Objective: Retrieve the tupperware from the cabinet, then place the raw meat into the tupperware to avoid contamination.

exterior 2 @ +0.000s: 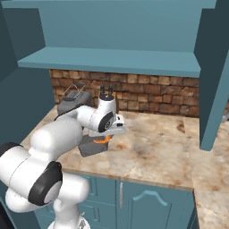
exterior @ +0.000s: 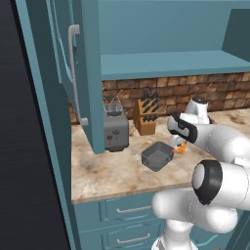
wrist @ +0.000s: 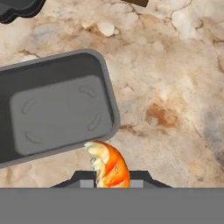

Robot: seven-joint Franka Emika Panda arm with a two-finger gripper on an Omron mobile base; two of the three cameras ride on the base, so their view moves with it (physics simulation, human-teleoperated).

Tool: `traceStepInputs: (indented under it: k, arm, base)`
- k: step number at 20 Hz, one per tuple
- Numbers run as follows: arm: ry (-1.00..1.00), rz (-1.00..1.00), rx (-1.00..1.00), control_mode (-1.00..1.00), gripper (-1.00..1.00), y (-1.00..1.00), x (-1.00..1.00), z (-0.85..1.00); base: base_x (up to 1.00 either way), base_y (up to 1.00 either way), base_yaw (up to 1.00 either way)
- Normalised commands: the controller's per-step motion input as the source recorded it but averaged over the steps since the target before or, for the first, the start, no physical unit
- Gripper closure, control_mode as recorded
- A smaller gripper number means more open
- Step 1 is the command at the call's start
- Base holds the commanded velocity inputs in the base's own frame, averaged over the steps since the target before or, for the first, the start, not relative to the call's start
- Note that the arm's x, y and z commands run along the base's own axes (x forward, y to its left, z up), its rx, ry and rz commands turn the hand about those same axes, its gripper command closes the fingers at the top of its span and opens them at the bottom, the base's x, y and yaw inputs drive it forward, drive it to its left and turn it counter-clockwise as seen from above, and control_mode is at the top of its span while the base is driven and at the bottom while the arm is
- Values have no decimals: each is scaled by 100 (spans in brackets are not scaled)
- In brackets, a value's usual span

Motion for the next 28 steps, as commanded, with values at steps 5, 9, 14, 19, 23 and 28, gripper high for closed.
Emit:
traceStepInputs:
  k: [5, 9, 14, 19, 23, 28]
  arm:
    - [-8, -3, 0, -100, 100, 49, 0, 0]
    - [-9, -3, 0, -100, 100, 45, 4, -1]
    - [-6, -3, 0, -100, 100, 33, 4, 0]
    - [-2, -4, 0, -100, 100, 8, 13, -4]
    - [0, -4, 0, -100, 100, 0, 16, -5]
    - [0, -4, 0, -100, 100, 0, 21, -3]
  base:
    - [0, 0, 0]
    - [0, 0, 0]
    - [0, 0, 0]
    - [0, 0, 0]
    - [0, 0, 0]
    - [0, 0, 0]
